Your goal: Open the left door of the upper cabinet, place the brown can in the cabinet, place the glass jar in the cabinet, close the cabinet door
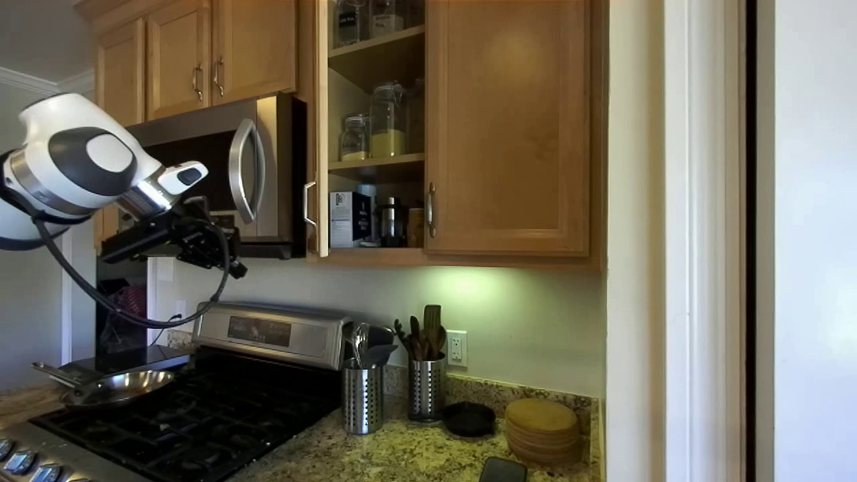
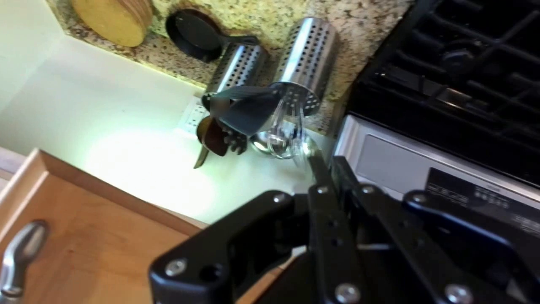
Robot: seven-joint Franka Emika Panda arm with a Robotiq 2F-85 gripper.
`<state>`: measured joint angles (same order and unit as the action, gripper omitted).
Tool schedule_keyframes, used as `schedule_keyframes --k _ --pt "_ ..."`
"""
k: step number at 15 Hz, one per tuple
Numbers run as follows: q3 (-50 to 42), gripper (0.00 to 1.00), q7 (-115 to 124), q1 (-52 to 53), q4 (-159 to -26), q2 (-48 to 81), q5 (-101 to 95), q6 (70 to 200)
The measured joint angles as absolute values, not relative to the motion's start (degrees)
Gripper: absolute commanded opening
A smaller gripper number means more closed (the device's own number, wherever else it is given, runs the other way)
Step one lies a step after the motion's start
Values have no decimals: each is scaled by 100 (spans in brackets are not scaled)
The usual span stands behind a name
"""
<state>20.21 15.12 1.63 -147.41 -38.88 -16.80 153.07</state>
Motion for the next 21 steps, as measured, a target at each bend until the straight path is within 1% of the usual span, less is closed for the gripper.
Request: schedule_keyframes --k 5,9,12,15,21 --pt "2102 7 1512 1145 -14773 -4175 -733 14386" --pt "2200 7 1645 1361 -14878 -4218 -295 13774" --pt "2207 7 1734 1357 -15025 -4219 -104 13595" --pt "1989 7 1742 1114 -15272 -4213 -152 14088" --pt "1811 7 1724 35 -15215 -4205 -578 15320"
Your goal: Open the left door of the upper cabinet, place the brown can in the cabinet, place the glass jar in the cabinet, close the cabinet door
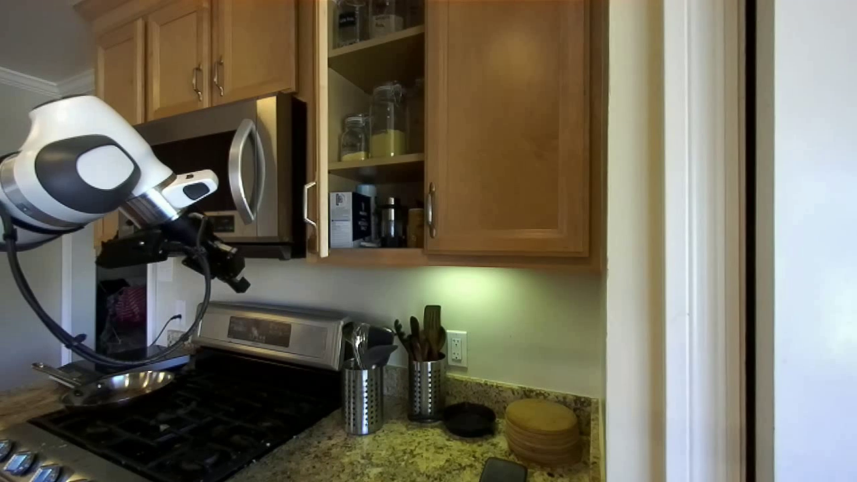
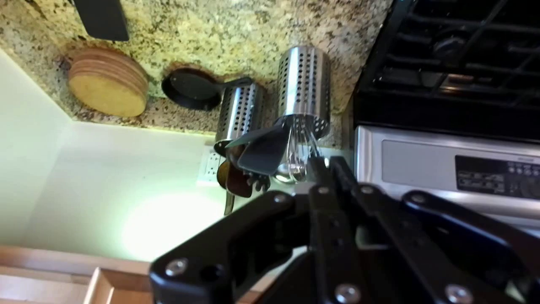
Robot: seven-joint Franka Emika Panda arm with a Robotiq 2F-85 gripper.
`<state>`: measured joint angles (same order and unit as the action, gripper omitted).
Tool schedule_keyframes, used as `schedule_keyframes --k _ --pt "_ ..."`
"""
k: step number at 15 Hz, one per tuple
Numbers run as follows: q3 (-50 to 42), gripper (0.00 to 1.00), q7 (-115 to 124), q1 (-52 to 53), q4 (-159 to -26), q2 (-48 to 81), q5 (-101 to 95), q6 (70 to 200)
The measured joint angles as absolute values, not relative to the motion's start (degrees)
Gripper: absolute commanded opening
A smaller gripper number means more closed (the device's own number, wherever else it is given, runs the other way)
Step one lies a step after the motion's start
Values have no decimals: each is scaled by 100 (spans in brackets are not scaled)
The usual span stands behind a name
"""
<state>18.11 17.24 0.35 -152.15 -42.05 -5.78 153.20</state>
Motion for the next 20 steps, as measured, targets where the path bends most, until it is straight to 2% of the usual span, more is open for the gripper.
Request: schedule_keyframes --k 8,20 --pt "2047 7 1824 -1124 -14760 -4198 -795 16270" --pt "3651 7 2178 -3502 -14145 -3704 -1391 17024"
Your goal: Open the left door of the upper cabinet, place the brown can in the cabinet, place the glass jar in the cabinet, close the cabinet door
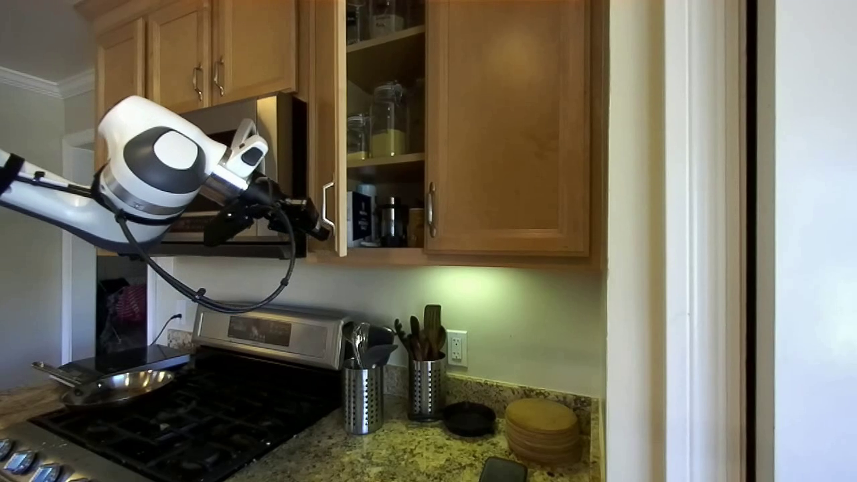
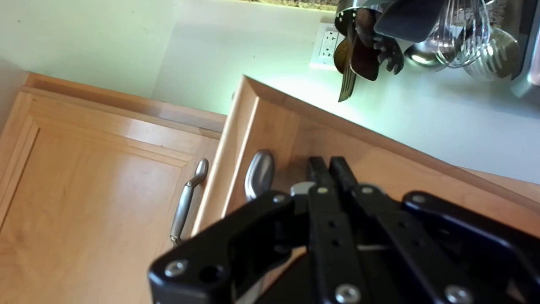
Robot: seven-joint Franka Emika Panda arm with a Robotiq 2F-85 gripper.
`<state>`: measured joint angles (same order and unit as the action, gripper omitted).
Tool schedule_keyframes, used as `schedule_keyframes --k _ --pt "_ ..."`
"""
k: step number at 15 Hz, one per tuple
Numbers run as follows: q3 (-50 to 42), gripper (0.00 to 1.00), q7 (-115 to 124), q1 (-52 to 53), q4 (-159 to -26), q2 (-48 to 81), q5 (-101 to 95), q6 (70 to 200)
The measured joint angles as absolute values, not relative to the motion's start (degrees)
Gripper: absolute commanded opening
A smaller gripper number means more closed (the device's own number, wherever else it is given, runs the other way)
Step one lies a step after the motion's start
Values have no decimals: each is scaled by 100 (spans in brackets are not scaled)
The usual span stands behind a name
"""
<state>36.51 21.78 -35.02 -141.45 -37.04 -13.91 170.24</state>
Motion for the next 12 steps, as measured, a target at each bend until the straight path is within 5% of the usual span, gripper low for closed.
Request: schedule_keyframes --k 7,12 --pt "4635 7 2181 -4500 -13413 -3369 -1453 17026" --pt "4115 7 1646 -3239 -13568 -2869 -1090 16905"
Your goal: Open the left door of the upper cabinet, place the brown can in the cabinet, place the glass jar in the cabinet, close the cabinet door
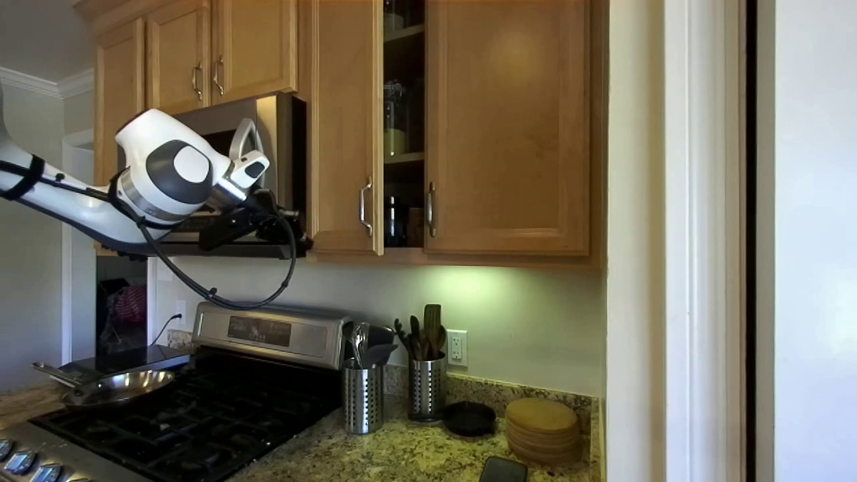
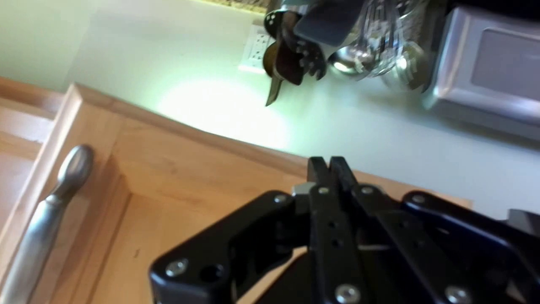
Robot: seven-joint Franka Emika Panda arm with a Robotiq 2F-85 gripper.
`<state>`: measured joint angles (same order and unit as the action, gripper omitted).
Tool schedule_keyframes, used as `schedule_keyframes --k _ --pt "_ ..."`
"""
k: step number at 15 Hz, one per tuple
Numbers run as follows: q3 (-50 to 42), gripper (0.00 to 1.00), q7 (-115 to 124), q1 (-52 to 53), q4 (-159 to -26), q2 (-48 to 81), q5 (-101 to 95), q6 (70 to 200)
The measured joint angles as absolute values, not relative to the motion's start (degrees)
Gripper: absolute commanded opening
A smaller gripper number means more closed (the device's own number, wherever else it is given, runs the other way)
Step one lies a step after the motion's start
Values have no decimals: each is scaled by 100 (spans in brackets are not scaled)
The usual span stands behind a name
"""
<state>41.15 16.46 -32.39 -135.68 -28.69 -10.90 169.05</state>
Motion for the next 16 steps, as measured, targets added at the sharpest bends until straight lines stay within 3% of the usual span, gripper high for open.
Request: schedule_keyframes --k 7,8,9,11,16 --pt "2254 8 447 -461 -14522 -2595 156 15807" --pt "1984 13 447 -152 -14663 -2606 166 15631" --pt "1742 33 447 99 -14805 -2629 177 15464" --pt "1395 41 446 445 -15050 -2690 213 15147" --pt "988 72 446 769 -15427 -2917 350 14498"
